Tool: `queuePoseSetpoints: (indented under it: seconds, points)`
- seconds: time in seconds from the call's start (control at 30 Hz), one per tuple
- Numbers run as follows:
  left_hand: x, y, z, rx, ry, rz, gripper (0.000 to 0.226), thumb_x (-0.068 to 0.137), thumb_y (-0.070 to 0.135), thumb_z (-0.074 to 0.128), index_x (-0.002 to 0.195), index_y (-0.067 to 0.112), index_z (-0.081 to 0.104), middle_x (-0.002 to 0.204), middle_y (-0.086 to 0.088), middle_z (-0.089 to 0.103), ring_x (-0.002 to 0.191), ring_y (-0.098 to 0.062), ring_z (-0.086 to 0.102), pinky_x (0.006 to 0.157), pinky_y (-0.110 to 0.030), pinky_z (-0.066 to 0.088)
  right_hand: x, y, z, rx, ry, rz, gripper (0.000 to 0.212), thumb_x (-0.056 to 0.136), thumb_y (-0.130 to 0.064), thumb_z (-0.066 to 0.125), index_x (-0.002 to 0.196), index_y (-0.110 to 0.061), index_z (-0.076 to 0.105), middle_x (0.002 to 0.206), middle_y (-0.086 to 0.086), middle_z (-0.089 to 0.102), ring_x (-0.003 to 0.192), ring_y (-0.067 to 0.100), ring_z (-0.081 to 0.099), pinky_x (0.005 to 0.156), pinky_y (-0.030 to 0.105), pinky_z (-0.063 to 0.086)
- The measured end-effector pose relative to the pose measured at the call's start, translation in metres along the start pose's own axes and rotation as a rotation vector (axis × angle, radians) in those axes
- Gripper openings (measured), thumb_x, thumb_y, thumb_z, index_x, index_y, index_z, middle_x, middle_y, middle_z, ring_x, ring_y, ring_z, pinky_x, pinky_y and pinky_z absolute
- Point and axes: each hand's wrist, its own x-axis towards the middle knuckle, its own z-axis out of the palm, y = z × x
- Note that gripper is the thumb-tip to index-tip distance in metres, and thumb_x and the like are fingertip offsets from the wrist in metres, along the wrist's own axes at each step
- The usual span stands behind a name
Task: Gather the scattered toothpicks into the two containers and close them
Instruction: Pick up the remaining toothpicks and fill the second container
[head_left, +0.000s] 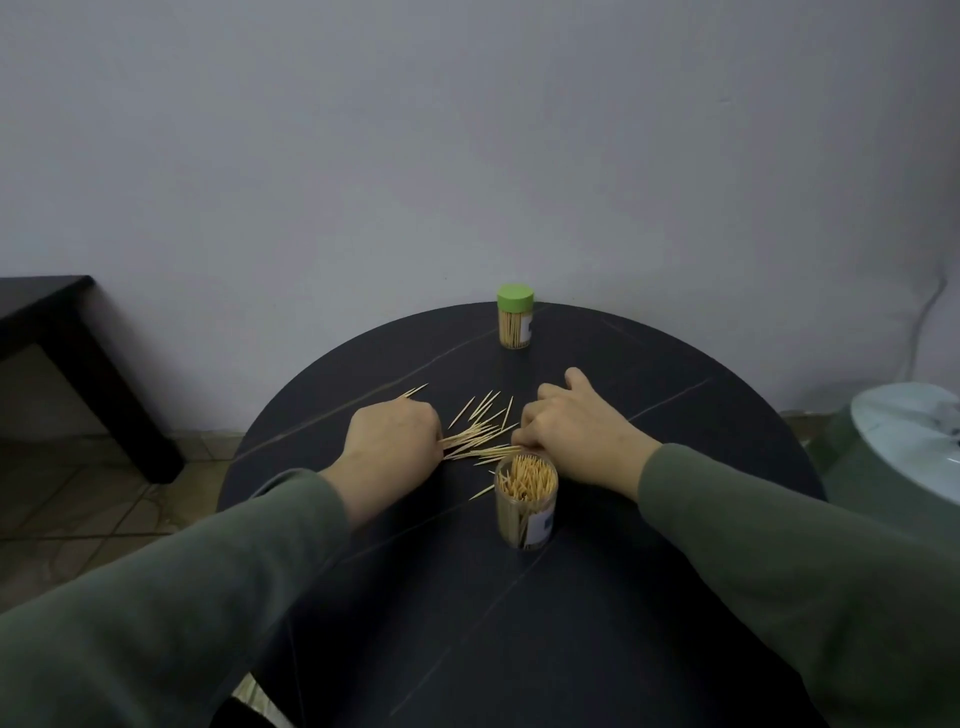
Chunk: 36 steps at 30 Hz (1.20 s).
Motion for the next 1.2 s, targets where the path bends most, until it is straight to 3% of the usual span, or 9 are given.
queuePoseSetpoints:
  seconds: [0.37,0.5,0.6,0.7,0.83,0.93,1.07,1.13,1.2]
  points:
    - [-0.006,-0.002,-0.001,-0.151,0.125,0.047,0.033,0.099,0.037,0.046,0.082,0.025,0.070,0.077,0.010,0.058,0.072,-0.009,0.056,0.050,-0.018,0.032,-0.009,0.001,-0.003,0.128,0.038,0.054,0.031,0.101,-0.040,0.041,0.122,-0.029,0.061,0.124,-0.006,0.058,0.113,0.016,0.047,0.102,0.047,0.026]
    - [-0.007,-0.002,-0.003,-0.446,0.100,0.004,0.025,0.097,0.039,0.054,0.112,0.028,0.072,0.106,0.015,0.068,0.088,-0.004,0.058,0.073,-0.022,0.047,-0.017,0.003,-0.005,0.316,0.125,0.149,0.028,0.101,-0.037,0.044,0.121,-0.034,0.063,0.121,-0.010,0.059,0.111,0.013,0.046,0.099,0.041,0.028]
    - [-0.007,0.001,-0.009,-0.664,0.066,-0.030,0.026,0.094,0.033,0.059,0.115,0.023,0.070,0.096,0.013,0.065,0.085,-0.004,0.057,0.076,-0.021,0.047,-0.019,0.006,-0.007,0.454,0.200,0.257,0.025,0.099,-0.036,0.048,0.117,-0.036,0.065,0.111,-0.013,0.059,0.107,0.012,0.045,0.098,0.040,0.029]
    - [-0.009,0.004,-0.017,-0.900,0.073,-0.076,0.022,0.093,0.030,0.062,0.111,0.022,0.072,0.084,0.011,0.067,0.077,-0.008,0.063,0.060,-0.012,0.044,-0.019,0.009,-0.009,0.779,0.282,0.373,0.024,0.096,-0.032,0.056,0.117,-0.031,0.068,0.090,-0.017,0.056,0.097,0.007,0.047,0.099,0.038,0.033]
    - [-0.017,0.010,-0.030,-1.293,0.090,-0.125,0.017,0.092,0.026,0.064,0.105,0.023,0.073,0.093,0.018,0.069,0.086,0.007,0.061,0.069,-0.008,0.043,-0.025,0.007,-0.024,1.446,0.411,0.445,0.026,0.092,-0.017,0.062,0.117,-0.014,0.067,0.094,-0.014,0.067,0.093,0.002,0.062,0.078,0.015,0.048]
    - [-0.026,0.018,-0.042,-1.495,0.082,-0.110,0.016,0.093,0.024,0.062,0.104,0.023,0.074,0.095,0.019,0.070,0.088,0.016,0.060,0.080,-0.020,0.051,-0.029,0.002,-0.033,1.745,0.474,0.459,0.017,0.092,-0.011,0.060,0.105,-0.016,0.069,0.091,-0.014,0.070,0.084,-0.009,0.065,0.067,0.005,0.046]
    - [-0.039,0.026,-0.053,-1.648,0.052,-0.105,0.018,0.091,0.025,0.061,0.103,0.022,0.075,0.096,0.015,0.070,0.106,-0.001,0.044,0.106,-0.057,0.033,-0.033,-0.009,-0.034,1.912,0.482,0.513,0.014,0.089,-0.019,0.061,0.090,-0.027,0.072,0.078,-0.015,0.073,0.090,0.006,0.059,0.078,0.028,0.038]
    - [-0.043,0.029,-0.051,-1.663,0.020,-0.096,0.018,0.091,0.027,0.060,0.102,0.023,0.074,0.091,0.016,0.069,0.099,-0.004,0.058,0.096,-0.059,0.042,-0.036,-0.014,-0.032,1.993,0.476,0.533,0.012,0.087,-0.022,0.062,0.088,-0.025,0.073,0.077,-0.013,0.072,0.086,0.010,0.052,0.078,0.032,0.036]
    - [-0.047,0.035,-0.046,-1.660,0.005,-0.074,0.018,0.091,0.025,0.060,0.103,0.022,0.074,0.085,0.016,0.071,0.074,0.002,0.062,0.068,-0.038,0.051,-0.040,-0.019,-0.027,2.052,0.450,0.547,0.013,0.087,-0.022,0.061,0.091,-0.023,0.073,0.075,-0.013,0.071,0.083,0.010,0.051,0.078,0.031,0.036]
